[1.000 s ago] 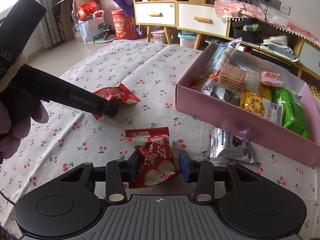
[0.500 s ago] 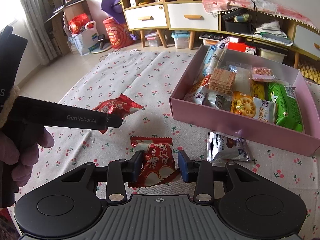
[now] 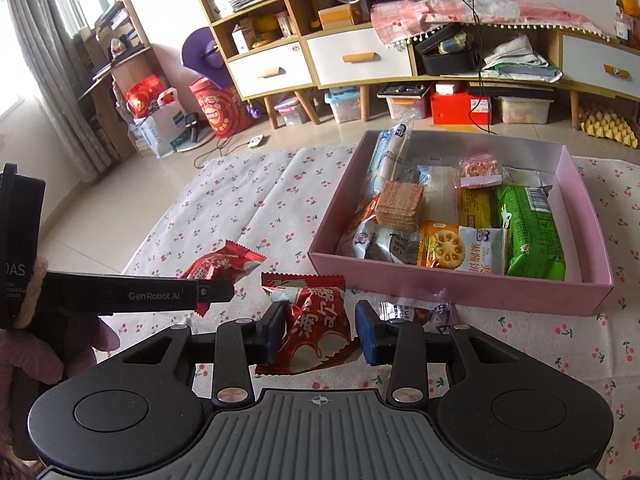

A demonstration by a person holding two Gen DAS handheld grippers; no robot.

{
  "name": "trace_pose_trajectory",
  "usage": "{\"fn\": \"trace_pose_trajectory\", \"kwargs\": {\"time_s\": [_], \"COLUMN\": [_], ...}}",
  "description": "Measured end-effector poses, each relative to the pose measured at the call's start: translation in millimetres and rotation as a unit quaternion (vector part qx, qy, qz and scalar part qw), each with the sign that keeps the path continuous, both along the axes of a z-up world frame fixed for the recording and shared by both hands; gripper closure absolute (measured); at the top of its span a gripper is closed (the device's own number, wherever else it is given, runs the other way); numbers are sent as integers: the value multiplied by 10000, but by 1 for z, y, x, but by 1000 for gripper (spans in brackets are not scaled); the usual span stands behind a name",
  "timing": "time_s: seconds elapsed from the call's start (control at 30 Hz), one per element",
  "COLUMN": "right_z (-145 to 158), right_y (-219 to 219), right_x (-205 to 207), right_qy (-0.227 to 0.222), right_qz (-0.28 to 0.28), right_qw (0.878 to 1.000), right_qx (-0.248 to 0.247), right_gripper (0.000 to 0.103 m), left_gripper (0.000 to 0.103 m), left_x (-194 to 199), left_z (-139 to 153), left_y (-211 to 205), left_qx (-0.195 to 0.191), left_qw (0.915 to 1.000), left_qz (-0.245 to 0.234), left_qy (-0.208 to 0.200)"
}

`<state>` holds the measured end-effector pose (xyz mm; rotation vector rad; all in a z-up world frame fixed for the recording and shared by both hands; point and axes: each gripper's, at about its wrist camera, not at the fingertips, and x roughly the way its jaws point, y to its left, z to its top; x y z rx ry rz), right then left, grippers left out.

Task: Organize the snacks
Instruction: 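Carry both red candy packets into the pink box and open both grippers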

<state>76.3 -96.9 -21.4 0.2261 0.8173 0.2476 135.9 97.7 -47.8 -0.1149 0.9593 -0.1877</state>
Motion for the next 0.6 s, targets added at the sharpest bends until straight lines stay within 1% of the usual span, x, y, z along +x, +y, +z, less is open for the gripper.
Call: {"fn": "trace_pose_trajectory", "kwargs": {"time_s": [0.13,0.33,0.6], "right_z": [9,23,24], "right_y": [-18,-56,-101], "right_x": [3,10,17], "right_qy": [-47,-230,-280], "right_qz": [-214,-696,-1330], "right_qw": [9996,9959,9869], "right_qx": [181,527,869], "right_gripper": [66,66,66], "left_gripper": [61,61,61], "left_x": [1,6,12], "left_z": [6,14,18], "left_y": [-5,-15,-48], "left_qx": [-142,-487,-753], "left_qw": [9999,9987,9967], "left_qz": [24,75,-96], "left_qy": [-58,-123,-290]}}
